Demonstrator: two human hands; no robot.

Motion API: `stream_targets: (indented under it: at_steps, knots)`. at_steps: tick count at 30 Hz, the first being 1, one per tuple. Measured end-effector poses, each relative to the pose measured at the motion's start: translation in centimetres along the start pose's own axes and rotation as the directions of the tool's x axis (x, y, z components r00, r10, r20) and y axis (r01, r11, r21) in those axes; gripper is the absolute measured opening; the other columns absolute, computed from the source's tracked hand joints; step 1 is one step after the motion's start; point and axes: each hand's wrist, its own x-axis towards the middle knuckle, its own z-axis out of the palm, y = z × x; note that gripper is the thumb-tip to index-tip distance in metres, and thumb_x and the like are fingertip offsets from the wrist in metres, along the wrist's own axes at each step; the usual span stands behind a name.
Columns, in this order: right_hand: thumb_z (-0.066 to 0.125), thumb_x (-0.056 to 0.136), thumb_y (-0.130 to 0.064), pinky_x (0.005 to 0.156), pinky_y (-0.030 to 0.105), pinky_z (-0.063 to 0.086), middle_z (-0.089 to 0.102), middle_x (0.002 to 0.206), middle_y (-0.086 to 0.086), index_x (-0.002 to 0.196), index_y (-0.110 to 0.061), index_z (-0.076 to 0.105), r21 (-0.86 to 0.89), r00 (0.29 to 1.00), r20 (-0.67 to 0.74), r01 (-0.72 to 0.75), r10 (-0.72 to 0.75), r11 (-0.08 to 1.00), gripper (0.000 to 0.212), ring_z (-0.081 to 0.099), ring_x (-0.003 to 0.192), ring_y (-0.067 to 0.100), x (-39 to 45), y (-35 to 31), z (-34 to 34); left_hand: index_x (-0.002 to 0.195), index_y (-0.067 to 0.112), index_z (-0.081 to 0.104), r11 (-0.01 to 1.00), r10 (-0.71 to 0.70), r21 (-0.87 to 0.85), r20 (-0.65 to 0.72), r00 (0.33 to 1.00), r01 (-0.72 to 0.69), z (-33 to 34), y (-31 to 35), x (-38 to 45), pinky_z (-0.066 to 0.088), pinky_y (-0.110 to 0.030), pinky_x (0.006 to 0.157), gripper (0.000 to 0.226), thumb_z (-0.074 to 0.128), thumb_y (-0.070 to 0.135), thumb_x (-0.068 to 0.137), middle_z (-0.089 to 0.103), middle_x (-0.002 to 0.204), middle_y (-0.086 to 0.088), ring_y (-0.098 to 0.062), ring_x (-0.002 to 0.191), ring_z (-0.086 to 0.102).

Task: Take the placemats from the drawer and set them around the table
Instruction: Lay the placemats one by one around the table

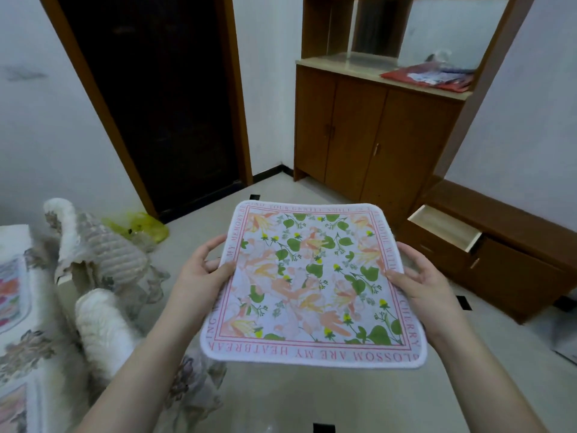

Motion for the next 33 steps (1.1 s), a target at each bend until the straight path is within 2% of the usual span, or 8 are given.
stream_targets:
  at_steps: [2, 8, 12, 14, 18, 27, 33]
  knots:
    - [0.061, 0.094, -0.006, 0.061, 0.049, 0.061, 0.076, 0.099, 0.009, 0.136, -0.034, 0.047, -0.005, 0.999, 0.038, -0.016, 0.016, 1.0, 0.053, 0.074, 0.083, 0.035, 3.1, -1.1, -0.3, 0.132, 0.038, 0.051, 1.0, -0.011, -0.008, -0.041, 0.999, 0.011, 1.1, 0.7, 1.9, 0.058, -0.061, 0.074, 0.044, 0.059, 0.012, 0.098, 0.078, 0.091, -0.01, -0.036, 0.078, 0.075]
    - [0.063, 0.094, -0.01, 0.063, 0.05, 0.062, 0.076, 0.096, 0.009, 0.136, -0.038, 0.047, -0.07, 0.991, 0.129, -0.013, 0.022, 0.997, 0.053, 0.074, 0.082, 0.034, 11.7, -3.2, 0.8, 0.136, 0.035, 0.05, 1.0, 0.0, 0.001, -0.148, 0.989, 0.0, 2.8, 2.6, 7.0, 0.06, -0.052, 0.071, 0.046, 0.06, 0.011, 0.097, 0.078, 0.09, -0.008, -0.033, 0.077, 0.075]
    - [0.062, 0.094, -0.009, 0.072, 0.058, 0.059, 0.076, 0.097, 0.01, 0.134, -0.039, 0.048, -0.074, 0.982, 0.189, -0.013, 0.027, 0.997, 0.053, 0.074, 0.083, 0.036, 16.5, -3.6, 3.6, 0.134, 0.035, 0.05, 1.0, -0.03, -0.003, -0.212, 0.977, 0.03, 1.5, 3.0, 10.4, 0.06, -0.056, 0.074, 0.044, 0.059, 0.013, 0.098, 0.078, 0.092, -0.007, -0.033, 0.079, 0.075]
    - [0.06, 0.095, -0.008, 0.07, 0.056, 0.06, 0.076, 0.095, 0.01, 0.133, -0.04, 0.048, -0.094, 0.975, 0.22, -0.006, 0.026, 0.996, 0.051, 0.074, 0.082, 0.035, 19.1, -3.8, 5.6, 0.135, 0.034, 0.05, 0.999, -0.037, -0.008, -0.236, 0.971, 0.036, 0.4, 2.8, 12.6, 0.06, -0.056, 0.072, 0.044, 0.059, 0.012, 0.098, 0.078, 0.092, -0.007, -0.033, 0.078, 0.075]
    - [0.06, 0.095, -0.008, 0.057, 0.044, 0.062, 0.076, 0.094, 0.01, 0.135, -0.038, 0.047, -0.111, 0.964, 0.265, -0.006, 0.036, 0.994, 0.051, 0.074, 0.079, 0.034, 24.4, -4.1, 10.4, 0.135, 0.034, 0.05, 0.998, -0.052, -0.036, -0.279, 0.959, 0.044, -2.4, 2.5, 17.0, 0.062, -0.047, 0.062, 0.044, 0.057, 0.011, 0.099, 0.078, 0.091, -0.008, -0.033, 0.075, 0.075]
    - [0.059, 0.096, -0.006, 0.059, 0.047, 0.062, 0.076, 0.098, 0.011, 0.137, -0.036, 0.045, -0.168, 0.931, 0.358, -0.007, 0.067, 0.986, 0.053, 0.074, 0.081, 0.036, 35.1, -6.3, 23.1, 0.132, 0.035, 0.051, 0.992, -0.077, -0.125, -0.366, 0.927, 0.032, -11.0, 2.4, 27.6, 0.059, -0.057, 0.073, 0.043, 0.059, 0.011, 0.098, 0.078, 0.092, -0.009, -0.034, 0.077, 0.075]
    - [0.059, 0.095, -0.006, 0.058, 0.045, 0.062, 0.076, 0.095, 0.009, 0.136, -0.035, 0.048, -0.182, 0.923, 0.381, 0.016, 0.055, 0.983, 0.051, 0.074, 0.079, 0.034, 40.5, -7.7, 29.5, 0.134, 0.033, 0.051, 0.988, -0.074, -0.156, -0.426, 0.902, 0.007, -15.1, 2.5, 34.2, 0.059, -0.055, 0.075, 0.046, 0.06, 0.009, 0.096, 0.078, 0.091, -0.008, -0.032, 0.077, 0.075]
